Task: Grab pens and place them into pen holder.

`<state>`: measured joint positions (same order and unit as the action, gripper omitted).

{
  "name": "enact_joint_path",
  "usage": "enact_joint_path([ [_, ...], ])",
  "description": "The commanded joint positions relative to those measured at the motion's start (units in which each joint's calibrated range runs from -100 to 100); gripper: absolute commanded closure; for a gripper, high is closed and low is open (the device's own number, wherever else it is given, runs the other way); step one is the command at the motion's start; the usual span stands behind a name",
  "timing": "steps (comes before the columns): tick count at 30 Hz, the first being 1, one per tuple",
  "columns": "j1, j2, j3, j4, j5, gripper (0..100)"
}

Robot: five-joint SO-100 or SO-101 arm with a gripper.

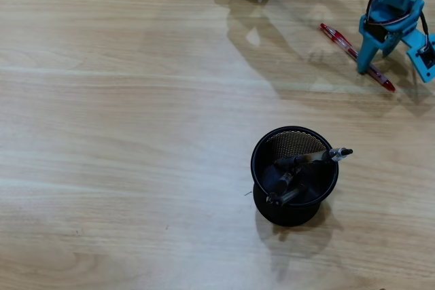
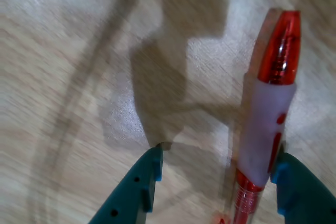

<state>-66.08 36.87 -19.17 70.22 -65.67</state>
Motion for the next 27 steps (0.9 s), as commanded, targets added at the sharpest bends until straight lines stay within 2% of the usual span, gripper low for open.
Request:
enact_joint_path([
  [1,-0.27,1.47,-0.65,-1.2,-0.3,77],
  [5,-0.18,1.39,-0.65,-1.02,-0.3,79],
  [9,0.01,0.96,-0.65,-0.47,-0.3,91],
  [12,0.1,0.88,-0.65,-0.38,-0.3,96],
  [23,-0.18,-0.57,-1.2,0.26,-0.3,98],
  [27,0.83,-5.41,-2.46,8.09,-0.25,98],
])
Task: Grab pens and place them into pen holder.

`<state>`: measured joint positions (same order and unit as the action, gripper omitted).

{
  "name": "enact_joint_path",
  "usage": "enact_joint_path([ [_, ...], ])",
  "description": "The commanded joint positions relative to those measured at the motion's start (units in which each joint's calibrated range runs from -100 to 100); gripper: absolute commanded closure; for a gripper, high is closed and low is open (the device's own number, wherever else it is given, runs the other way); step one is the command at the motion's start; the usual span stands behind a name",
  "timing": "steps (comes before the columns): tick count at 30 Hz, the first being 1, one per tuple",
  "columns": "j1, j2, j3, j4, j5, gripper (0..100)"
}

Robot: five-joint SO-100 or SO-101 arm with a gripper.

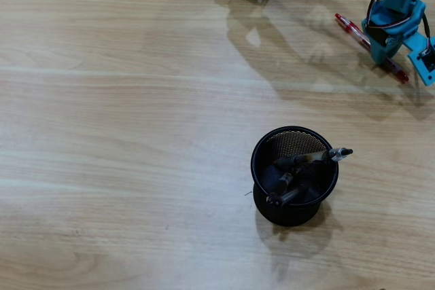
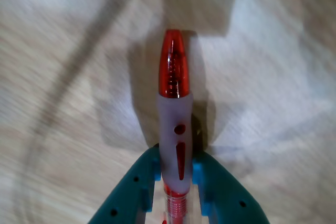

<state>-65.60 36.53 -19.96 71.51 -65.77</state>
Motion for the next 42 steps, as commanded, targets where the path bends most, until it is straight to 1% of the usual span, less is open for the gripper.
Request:
enact_joint_path([
  [1,1.18,-6.68,-2.3,9.53,-0.09,98],
  [6,5.75,-17.04,-4.47,24.11,0.33,98],
  [7,7.49,-22.05,-4.02,28.49,0.33,98],
  [10,10.14,-29.87,-1.48,28.49,0.96,98],
  [21,23.4,-57.98,20.87,28.49,2.11,98],
  [23,28.61,-64.01,23.95,28.49,5.09,98],
  [26,34.65,-68.25,26.39,21.2,9.18,98],
  [29,39.22,-71.14,28.56,11.45,12.21,98],
  [30,40.5,-71.65,29.2,7.71,12.84,98],
  [31,42.05,-71.91,30.01,-0.03,13.68,98],
  [33,42.79,-71.82,30.19,-8.14,13.99,98],
  [34,42.88,-70.8,30.55,-15.98,14.05,98],
  [42,42.88,-58.32,30.19,-48.87,13.94,98],
])
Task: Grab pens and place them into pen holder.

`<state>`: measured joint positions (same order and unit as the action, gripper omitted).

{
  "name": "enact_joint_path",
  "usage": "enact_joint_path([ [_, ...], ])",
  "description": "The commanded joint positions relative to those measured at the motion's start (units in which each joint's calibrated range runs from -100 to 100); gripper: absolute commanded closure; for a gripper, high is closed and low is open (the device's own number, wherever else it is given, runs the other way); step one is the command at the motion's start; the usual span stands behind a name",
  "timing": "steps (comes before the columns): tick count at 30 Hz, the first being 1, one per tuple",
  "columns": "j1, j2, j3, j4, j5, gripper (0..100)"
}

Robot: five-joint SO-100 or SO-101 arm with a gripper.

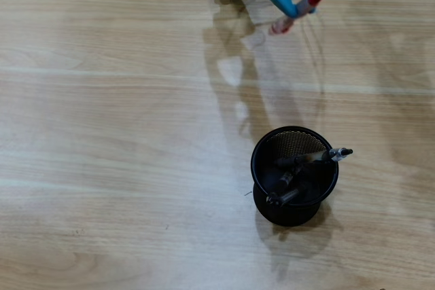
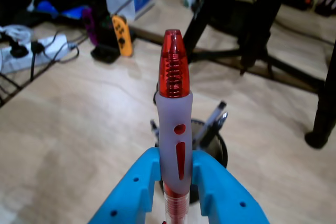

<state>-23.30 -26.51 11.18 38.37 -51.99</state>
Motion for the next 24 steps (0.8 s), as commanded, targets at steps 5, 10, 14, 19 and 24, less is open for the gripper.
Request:
enact_joint_path([
  [5,0.85,12.54,-1.13,-33.4,-0.26,98],
  [10,3.41,18.82,-2.94,-42.24,-0.31,98],
  [14,4.5,21.45,-3.94,-42.51,-0.31,98],
  [19,5.78,24.51,-4.3,-42.7,-0.31,98],
  [24,7.06,28.33,-7.47,-42.7,-0.31,98],
])
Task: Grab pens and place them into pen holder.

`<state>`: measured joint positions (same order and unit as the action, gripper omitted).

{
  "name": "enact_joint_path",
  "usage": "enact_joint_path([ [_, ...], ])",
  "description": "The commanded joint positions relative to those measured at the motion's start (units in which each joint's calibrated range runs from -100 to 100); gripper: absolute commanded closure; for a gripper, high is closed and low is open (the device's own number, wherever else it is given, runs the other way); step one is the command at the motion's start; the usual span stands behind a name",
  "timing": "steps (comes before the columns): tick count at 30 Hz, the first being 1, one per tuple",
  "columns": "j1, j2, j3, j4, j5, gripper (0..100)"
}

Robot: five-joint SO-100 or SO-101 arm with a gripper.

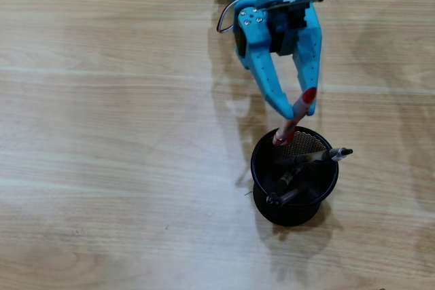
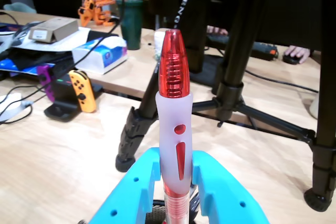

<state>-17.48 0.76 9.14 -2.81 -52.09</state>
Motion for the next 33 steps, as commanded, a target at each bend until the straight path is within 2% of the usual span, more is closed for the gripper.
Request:
enact_joint_path([
  [1,1.25,1.74,-5.97,-1.52,-0.21,98],
  [9,1.25,3.52,-6.7,-1.52,-0.26,98],
  [14,0.52,3.27,-6.51,-1.52,-0.31,89],
  [26,-0.39,2.76,-6.42,-1.52,-0.31,89],
  [30,-0.39,1.66,-6.15,-0.7,-0.11,97],
  [33,-0.39,-2.25,-1.81,-0.61,0.37,98],
])
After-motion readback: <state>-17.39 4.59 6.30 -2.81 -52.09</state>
